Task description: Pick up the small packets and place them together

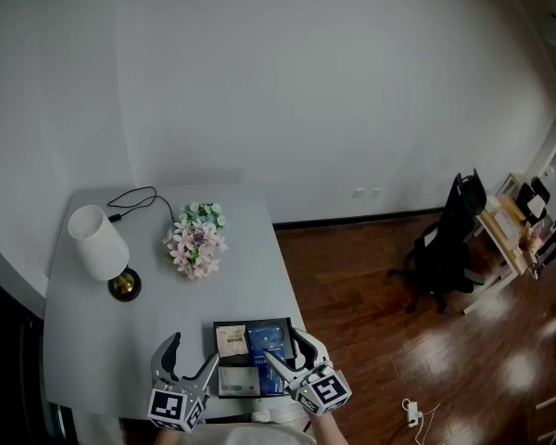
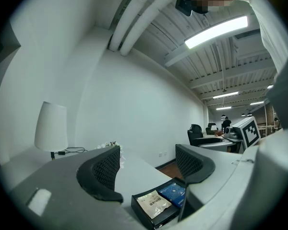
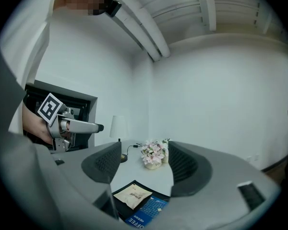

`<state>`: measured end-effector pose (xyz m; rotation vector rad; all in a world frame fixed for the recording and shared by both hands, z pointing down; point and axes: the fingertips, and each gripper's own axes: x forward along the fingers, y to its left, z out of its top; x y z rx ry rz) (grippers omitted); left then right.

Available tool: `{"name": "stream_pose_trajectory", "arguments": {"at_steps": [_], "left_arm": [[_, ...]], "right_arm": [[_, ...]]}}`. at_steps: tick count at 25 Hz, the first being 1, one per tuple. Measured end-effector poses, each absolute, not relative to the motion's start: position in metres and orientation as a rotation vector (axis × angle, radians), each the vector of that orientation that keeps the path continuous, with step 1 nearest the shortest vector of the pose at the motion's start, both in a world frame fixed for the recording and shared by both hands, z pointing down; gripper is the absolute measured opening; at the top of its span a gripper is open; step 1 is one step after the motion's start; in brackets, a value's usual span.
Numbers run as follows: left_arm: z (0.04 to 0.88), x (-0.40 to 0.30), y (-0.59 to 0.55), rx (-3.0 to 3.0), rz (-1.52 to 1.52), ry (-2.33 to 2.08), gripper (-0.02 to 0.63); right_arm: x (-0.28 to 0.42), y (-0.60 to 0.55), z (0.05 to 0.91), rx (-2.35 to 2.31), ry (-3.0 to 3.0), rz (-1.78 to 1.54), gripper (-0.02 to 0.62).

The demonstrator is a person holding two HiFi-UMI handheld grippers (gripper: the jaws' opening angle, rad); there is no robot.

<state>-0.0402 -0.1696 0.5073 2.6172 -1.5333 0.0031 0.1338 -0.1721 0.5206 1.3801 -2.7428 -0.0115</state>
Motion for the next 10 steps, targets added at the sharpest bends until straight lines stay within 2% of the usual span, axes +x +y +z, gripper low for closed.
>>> {"name": "stream_pose_trajectory", "arguments": {"at_steps": [10], "left_arm": [[0.519, -0.030, -0.165, 2.597, 0.026, -1.524, 0.365]], "right_arm": [[0.140, -0.166, 0.522, 1.340, -2.740, 0.000, 0.324]]}}
